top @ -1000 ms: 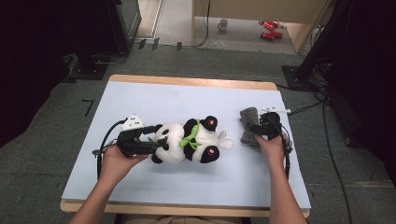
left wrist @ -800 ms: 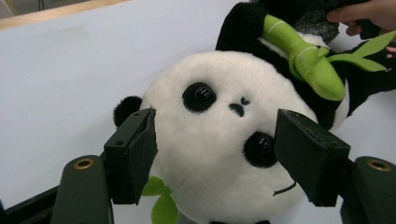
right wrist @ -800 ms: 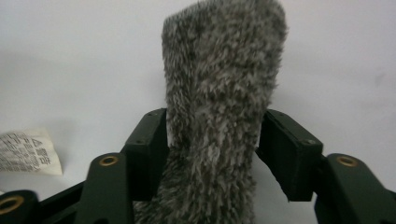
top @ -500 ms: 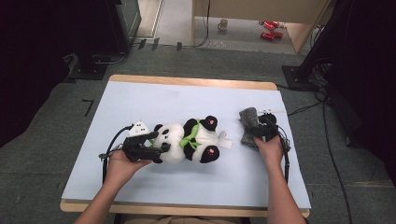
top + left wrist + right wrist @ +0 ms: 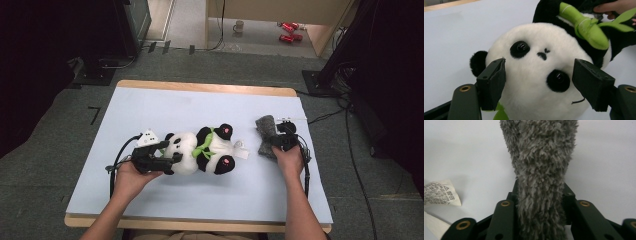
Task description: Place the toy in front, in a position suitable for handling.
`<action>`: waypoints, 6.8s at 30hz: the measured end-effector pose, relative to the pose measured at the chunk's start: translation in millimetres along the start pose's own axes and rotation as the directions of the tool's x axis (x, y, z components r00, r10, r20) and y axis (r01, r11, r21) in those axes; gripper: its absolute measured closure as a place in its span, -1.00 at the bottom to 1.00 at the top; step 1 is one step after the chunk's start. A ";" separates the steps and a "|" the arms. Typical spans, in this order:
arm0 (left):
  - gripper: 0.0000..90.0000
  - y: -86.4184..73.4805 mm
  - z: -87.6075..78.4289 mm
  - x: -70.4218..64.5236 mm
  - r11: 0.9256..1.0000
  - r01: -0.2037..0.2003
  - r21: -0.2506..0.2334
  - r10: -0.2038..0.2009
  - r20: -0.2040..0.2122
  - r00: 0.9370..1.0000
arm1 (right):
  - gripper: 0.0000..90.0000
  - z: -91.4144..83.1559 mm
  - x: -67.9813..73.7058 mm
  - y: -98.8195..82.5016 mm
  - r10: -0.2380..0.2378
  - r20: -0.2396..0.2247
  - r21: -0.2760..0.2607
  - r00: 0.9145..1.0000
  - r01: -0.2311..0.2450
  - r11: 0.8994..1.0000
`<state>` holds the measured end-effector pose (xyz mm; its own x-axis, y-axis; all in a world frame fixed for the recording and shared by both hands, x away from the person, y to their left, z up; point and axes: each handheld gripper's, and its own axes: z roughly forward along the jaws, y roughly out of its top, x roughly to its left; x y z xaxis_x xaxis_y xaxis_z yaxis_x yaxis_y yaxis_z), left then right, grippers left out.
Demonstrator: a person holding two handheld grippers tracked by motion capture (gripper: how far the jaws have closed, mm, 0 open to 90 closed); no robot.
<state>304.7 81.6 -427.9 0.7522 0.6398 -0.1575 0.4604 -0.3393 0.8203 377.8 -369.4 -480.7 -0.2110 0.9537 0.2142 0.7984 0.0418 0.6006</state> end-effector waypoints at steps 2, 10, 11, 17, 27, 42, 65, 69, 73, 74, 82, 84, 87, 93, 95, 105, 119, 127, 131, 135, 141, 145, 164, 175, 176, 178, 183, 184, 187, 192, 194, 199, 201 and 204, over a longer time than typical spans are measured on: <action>-0.45 -1.0 2.5 -0.8 1.000 -0.006 0.014 0.006 0.007 1.000 | 0.56 -1.2 0.8 0.8 0.010 0.001 0.008 1.000 -0.010 1.000; -0.55 -5.5 3.3 0.8 1.000 0.010 0.029 -0.010 -0.001 1.000 | 0.61 -12.7 -2.6 4.0 0.048 0.005 -0.005 0.999 -0.048 0.999; -0.52 -4.6 1.0 -0.1 0.999 0.002 0.032 -0.002 -0.004 1.000 | 0.61 -18.4 -3.2 5.3 0.061 -0.006 -0.028 0.998 -0.061 0.998; -0.64 -11.6 8.6 0.0 1.000 0.002 0.020 -0.002 0.028 1.000 | 0.61 -29.1 4.4 11.0 0.059 -0.030 -0.039 0.998 -0.060 0.997; -0.79 -14.8 14.4 -1.1 1.000 0.006 0.027 -0.007 0.008 1.000 | 0.61 -40.9 33.0 19.6 -0.017 -0.073 -0.054 0.997 0.013 0.998; -0.72 -16.9 16.7 -0.5 0.999 0.039 0.026 -0.039 0.010 0.999 | 0.61 -65.5 78.9 44.3 -0.114 -0.142 -0.055 0.983 0.107 0.993; -0.73 -19.2 16.1 1.5 0.999 0.042 0.006 -0.042 0.025 0.999 | 0.60 -71.5 177.5 84.4 -0.270 -0.287 -0.042 0.919 0.269 0.962; -0.73 -19.2 16.1 1.8 0.999 0.041 0.006 -0.041 0.025 0.999 | 0.60 -65.6 192.7 86.4 -0.293 -0.314 -0.041 0.903 0.295 0.954; -0.73 -19.2 16.0 2.3 0.999 0.040 0.006 -0.040 0.026 0.999 | 0.60 -57.0 206.4 86.1 -0.310 -0.329 -0.031 0.892 0.318 0.948; -0.73 -19.2 16.0 2.3 0.999 0.041 0.006 -0.041 0.026 0.999 | 0.60 -54.8 209.6 86.2 -0.314 -0.334 -0.028 0.889 0.324 0.946; -0.73 -18.9 15.9 2.4 0.999 0.040 0.009 -0.041 0.026 0.999 | 0.59 -40.6 236.2 87.2 -0.349 -0.377 -0.024 0.858 0.368 0.929; -0.73 -18.8 15.9 2.4 0.999 0.040 0.010 -0.040 0.027 0.999 | 0.59 -34.6 244.7 87.4 -0.360 -0.384 -0.017 0.850 0.383 0.924; -0.73 -18.8 15.8 2.4 0.999 0.042 0.009 -0.042 0.027 0.999 | 0.59 -21.2 258.2 87.9 -0.348 -0.415 -0.010 0.840 0.378 0.926; -0.73 -18.9 15.8 3.0 0.999 0.040 0.011 -0.040 0.030 0.999 | 0.58 -0.6 275.2 86.4 -0.366 -0.433 0.000 0.824 0.406 0.914; -0.73 -19.0 15.9 3.1 0.999 0.041 0.010 -0.042 0.029 0.999 | 0.53 5.6 277.9 86.3 -0.374 -0.431 0.013 0.821 0.420 0.907; -0.74 -19.0 15.9 3.2 0.999 0.040 0.009 -0.040 0.030 0.999 | 0.29 0.8 269.7 88.7 -0.371 -0.414 0.044 0.831 0.425 0.904; -0.74 -19.0 15.9 2.8 0.999 0.042 0.011 -0.042 0.025 0.999 | 0.65 22.7 296.6 95.3 -0.366 -0.440 0.110 0.820 0.453 0.885; -0.71 -17.4 16.9 3.3 0.994 0.099 0.033 -0.100 0.017 0.995 | 0.64 36.8 292.2 94.0 -0.423 -0.367 0.166 0.829 0.505 0.847; -0.69 -17.6 16.6 1.8 0.995 0.095 0.042 -0.096 0.015 0.995 | 0.65 35.1 281.3 95.3 -0.416 -0.341 0.171 0.843 0.491 0.854; -0.69 -17.9 16.9 1.2 0.995 0.087 0.040 -0.088 0.017 0.996 | 0.66 28.3 264.9 96.8 -0.424 -0.283 0.192 0.860 0.484 0.854; -0.69 -18.0 17.3 -0.6 0.996 0.074 0.040 -0.074 0.017 0.997 | 0.66 23.0 250.4 94.0 -0.453 -0.232 0.209 0.861 0.499 0.841; -0.69 -18.1 17.1 -1.8 0.997 0.063 0.034 -0.064 0.018 0.998 | 0.66 18.1 247.4 96.1 -0.494 -0.160 0.216 0.855 0.518 0.827; -0.69 -19.5 17.7 0.5 0.997 0.072 0.021 -0.073 0.025 0.997 | 0.68 -16.4 280.2 114.2 -0.438 -0.311 0.077 0.843 0.482 0.873; -0.65 -17.9 18.4 -0.7 0.996 0.085 0.042 -0.085 -0.002 0.996 | 0.66 24.8 288.2 87.9 -0.402 -0.363 0.158 0.840 0.481 0.862; -0.64 -17.9 18.4 -0.7 0.996 0.085 0.042 -0.085 -0.002 0.996 | 0.66 24.8 288.2 87.9 -0.402 -0.363 0.158 0.840 0.481 0.862; -0.64 -17.6 18.7 -0.7 0.995 0.091 0.044 -0.091 -0.004 0.996 | 0.66 21.7 277.2 87.5 -0.394 -0.354 0.148 0.849 0.466 0.872; -0.64 -17.5 19.0 -0.2 0.994 0.097 0.045 -0.097 -0.002 0.995 | 0.68 10.3 247.0 86.4 -0.393 -0.285 0.165 0.874 0.449 0.878; -0.64 -17.5 19.1 -0.3 0.994 0.098 0.046 -0.098 -0.002 0.995 | 0.68 10.3 247.0 86.4 -0.393 -0.285 0.165 0.874 0.449 0.878; -0.64 -17.2 19.5 -1.2 0.994 0.101 0.046 -0.101 0.001 0.995 | 0.68 6.0 233.2 84.2 -0.388 -0.282 0.159 0.877 0.442 0.883; -0.64 -17.2 19.6 -1.1 0.993 0.106 0.043 -0.106 0.004 0.994 | 0.68 1.7 224.4 87.8 -0.385 -0.265 0.153 0.884 0.433 0.889; -0.64 -17.5 19.4 -1.0 0.993 0.106 0.041 -0.107 0.005 0.994 | 0.68 -2.8 219.2 91.0 -0.375 -0.257 0.146 0.890 0.420 0.896; -0.64 -18.0 19.6 0.4 0.993 0.111 0.038 -0.111 0.011 0.994 | 0.69 -11.6 203.9 97.5 -0.344 -0.223 0.145 0.912 0.380 0.913; -0.64 -18.0 19.1 0.3 0.993 0.107 0.040 -0.108 0.012 0.994 | 0.70 -15.6 199.6 100.3 -0.367 -0.180 0.153 0.912 0.395 0.906; -0.64 -18.3 18.8 -0.8 0.995 0.095 0.039 -0.095 0.011 0.995 | 0.69 -19.8 195.0 103.6 -0.372 -0.137 0.167 0.918 0.392 0.905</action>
<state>304.6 74.3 -453.1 0.7102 0.6613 -0.2413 0.5475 -0.3036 0.7798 408.2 -184.9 -361.4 -0.5682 0.8192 0.0783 0.7340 0.4615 0.4983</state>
